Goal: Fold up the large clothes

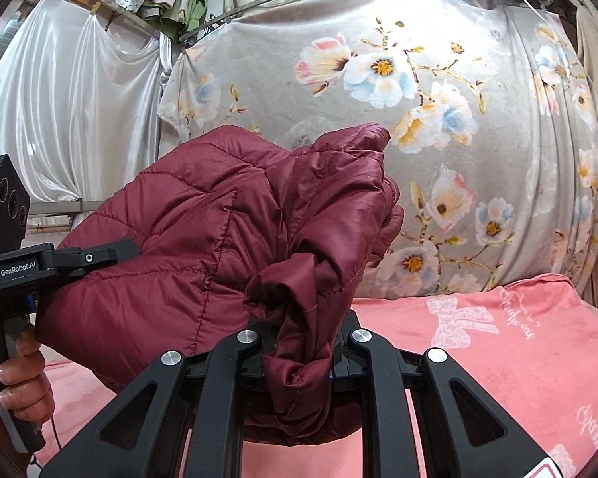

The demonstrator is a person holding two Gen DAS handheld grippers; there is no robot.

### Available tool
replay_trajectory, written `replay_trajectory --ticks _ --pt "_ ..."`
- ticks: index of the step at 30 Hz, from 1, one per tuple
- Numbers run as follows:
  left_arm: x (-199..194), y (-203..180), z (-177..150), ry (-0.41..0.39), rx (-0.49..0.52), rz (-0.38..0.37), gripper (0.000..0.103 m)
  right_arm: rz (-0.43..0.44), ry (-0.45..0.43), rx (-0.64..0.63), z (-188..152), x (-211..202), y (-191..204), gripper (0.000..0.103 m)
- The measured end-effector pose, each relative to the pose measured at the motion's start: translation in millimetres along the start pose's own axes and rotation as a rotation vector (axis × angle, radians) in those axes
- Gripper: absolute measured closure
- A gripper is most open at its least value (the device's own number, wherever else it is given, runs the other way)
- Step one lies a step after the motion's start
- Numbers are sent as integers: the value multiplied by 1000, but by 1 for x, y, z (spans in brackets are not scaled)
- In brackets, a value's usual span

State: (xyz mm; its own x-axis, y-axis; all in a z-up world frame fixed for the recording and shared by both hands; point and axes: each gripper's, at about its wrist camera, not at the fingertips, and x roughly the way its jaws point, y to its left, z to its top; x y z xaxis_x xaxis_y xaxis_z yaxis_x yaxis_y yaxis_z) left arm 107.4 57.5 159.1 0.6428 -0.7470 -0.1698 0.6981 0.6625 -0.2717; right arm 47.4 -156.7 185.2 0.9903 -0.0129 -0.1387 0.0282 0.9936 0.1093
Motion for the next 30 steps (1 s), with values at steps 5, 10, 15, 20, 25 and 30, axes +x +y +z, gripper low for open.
replay_trajectory --ticks 5,10,15,20,25,30 --pt "11 23 1 6 0 14 69 -4 24 10 -12 27 7 88" --pt "31 48 -9 27 -2 36 69 -18 81 12 -35 55 6 88" --pt "59 73 -32 75 -22 54 68 -28 164 31 -68 84 -2 88" --pt "88 98 -62 127 -56 64 68 -44 238 49 -103 111 -11 88" --pt "116 123 -91 177 -102 79 68 -60 300 63 -133 135 -18 88" --pt "140 142 -118 233 -149 96 68 -84 367 49 -162 156 -20 88"
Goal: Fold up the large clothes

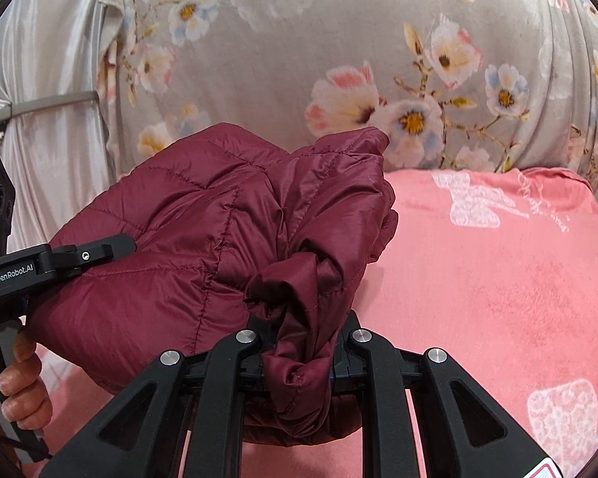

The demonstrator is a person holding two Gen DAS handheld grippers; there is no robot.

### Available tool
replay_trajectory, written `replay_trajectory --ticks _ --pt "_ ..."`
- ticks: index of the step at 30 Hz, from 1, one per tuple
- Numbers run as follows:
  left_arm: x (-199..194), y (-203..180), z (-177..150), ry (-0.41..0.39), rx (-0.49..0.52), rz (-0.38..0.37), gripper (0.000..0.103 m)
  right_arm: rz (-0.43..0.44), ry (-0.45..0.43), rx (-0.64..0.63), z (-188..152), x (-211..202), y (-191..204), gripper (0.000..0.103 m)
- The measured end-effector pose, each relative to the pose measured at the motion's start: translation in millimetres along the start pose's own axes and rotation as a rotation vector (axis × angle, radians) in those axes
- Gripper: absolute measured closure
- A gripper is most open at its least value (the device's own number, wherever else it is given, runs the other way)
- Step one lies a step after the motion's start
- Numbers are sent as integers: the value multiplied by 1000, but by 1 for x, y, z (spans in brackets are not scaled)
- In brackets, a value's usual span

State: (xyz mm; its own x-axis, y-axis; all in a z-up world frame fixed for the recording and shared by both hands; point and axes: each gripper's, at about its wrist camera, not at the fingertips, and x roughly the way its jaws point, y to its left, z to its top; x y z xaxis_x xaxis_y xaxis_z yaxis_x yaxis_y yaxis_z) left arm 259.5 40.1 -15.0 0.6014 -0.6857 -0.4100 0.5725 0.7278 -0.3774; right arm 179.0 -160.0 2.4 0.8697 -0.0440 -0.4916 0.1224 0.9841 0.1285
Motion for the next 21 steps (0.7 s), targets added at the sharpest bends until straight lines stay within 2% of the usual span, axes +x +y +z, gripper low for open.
replay_trajectory --ticks 8,14,18,21 --pt "38 28 -30 100 -75 34 67 5 102 28 -20 30 -5 86" --pt "43 41 -40 113 -115 41 62 -11 164 7 -21 40 1 83" --pt "48 44 -46 142 -126 75 57 -30 216 2 -24 46 1 73" --pt "49 45 -47 162 -142 120 48 -43 246 11 -24 42 -2 63"
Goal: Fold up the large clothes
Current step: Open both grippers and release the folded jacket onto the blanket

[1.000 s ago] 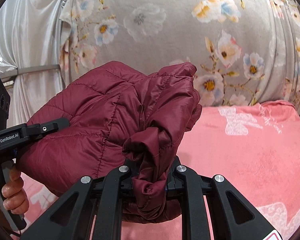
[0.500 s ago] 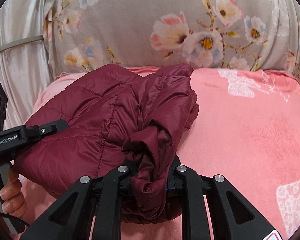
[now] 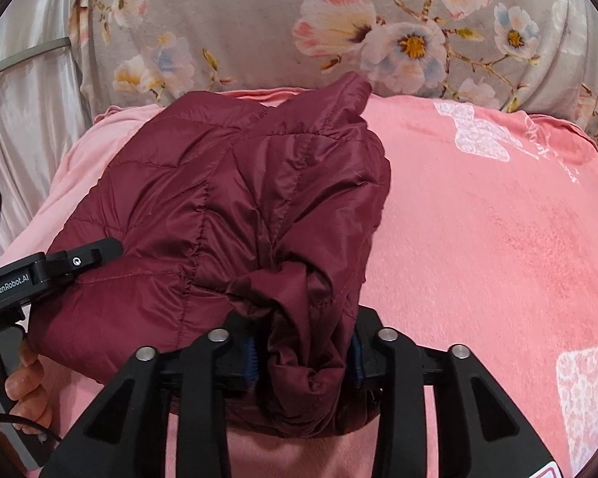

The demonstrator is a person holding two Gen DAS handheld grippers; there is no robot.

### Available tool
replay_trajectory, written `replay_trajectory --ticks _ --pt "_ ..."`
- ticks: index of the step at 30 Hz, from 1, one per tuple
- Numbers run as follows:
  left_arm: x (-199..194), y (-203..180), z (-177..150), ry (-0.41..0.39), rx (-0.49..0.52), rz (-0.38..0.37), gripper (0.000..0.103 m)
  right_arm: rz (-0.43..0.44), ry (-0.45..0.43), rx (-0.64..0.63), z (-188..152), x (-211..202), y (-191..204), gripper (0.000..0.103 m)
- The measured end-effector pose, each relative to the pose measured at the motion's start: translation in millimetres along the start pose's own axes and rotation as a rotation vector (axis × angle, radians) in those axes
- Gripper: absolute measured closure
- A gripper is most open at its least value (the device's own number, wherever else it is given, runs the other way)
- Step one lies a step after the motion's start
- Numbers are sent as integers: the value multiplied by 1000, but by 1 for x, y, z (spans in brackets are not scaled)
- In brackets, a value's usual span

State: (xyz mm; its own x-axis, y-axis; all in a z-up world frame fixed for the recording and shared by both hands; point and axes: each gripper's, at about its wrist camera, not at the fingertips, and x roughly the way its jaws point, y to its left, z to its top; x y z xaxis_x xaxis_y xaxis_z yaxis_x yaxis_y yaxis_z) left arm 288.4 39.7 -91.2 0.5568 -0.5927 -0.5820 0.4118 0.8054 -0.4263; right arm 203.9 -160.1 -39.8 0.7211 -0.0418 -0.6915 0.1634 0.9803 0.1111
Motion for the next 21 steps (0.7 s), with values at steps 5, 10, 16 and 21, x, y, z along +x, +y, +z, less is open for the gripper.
replay_trajectory --ticks 5,10,16,21 --pt "-22 -17 2 -2 14 227 21 -26 -52 9 -10 -42 -11 58" --pt "-61 -41 2 -22 40 431 17 -37 -194 -26 -25 -118 -17 53" --pt "-110 -84 -18 -74 103 511 10 -23 -284 -59 -44 -190 -19 47" --pt "-135 -116 -44 -107 138 530 8 -31 -349 -97 -66 -232 -10 46"
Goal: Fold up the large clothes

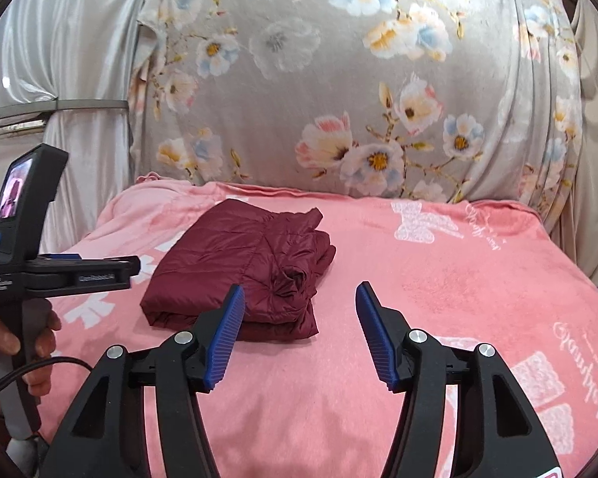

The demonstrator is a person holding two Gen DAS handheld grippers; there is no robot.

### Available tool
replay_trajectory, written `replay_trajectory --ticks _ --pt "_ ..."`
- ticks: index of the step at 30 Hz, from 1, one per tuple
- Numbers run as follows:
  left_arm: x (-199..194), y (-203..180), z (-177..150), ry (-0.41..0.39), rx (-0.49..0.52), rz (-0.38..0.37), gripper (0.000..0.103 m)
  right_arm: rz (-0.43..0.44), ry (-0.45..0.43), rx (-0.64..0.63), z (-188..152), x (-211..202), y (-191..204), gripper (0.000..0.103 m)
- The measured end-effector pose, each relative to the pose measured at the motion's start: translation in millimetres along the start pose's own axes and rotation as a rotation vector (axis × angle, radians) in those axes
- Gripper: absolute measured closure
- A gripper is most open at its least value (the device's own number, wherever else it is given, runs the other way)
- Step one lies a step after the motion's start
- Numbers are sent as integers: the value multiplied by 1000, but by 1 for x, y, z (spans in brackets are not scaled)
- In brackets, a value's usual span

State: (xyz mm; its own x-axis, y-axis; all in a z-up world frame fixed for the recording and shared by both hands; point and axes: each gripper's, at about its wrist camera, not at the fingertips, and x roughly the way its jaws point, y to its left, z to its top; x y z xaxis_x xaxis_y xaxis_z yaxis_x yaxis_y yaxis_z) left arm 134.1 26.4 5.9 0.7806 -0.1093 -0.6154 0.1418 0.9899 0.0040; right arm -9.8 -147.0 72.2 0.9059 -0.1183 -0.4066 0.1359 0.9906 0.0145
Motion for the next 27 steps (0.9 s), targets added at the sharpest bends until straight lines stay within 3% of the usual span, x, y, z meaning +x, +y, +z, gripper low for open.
replay_trajectory --ticks 7,13,18,20,22,24,27 --pt "-26 -11 -17 -18 -15 43 8 0 -66 -101 -14 -20 21 46" --pt "-27 -13 -23 -7 -24 56 8 31 9 -101 -27 6 30 46" --pt "-18 -14 -23 -1 -8 83 8 35 69 -45 -17 43 23 48" --pt "-11 -14 -22 8 -6 93 8 33 95 -16 -10 61 19 58" --pt "-3 -12 -19 9 -2 112 8 40 140 24 -3 86 14 82" --pt "6 -10 -15 9 0 139 8 46 194 64 -1 112 10 94" --pt "23 -6 -10 19 -2 188 8 38 256 93 -4 145 5 96"
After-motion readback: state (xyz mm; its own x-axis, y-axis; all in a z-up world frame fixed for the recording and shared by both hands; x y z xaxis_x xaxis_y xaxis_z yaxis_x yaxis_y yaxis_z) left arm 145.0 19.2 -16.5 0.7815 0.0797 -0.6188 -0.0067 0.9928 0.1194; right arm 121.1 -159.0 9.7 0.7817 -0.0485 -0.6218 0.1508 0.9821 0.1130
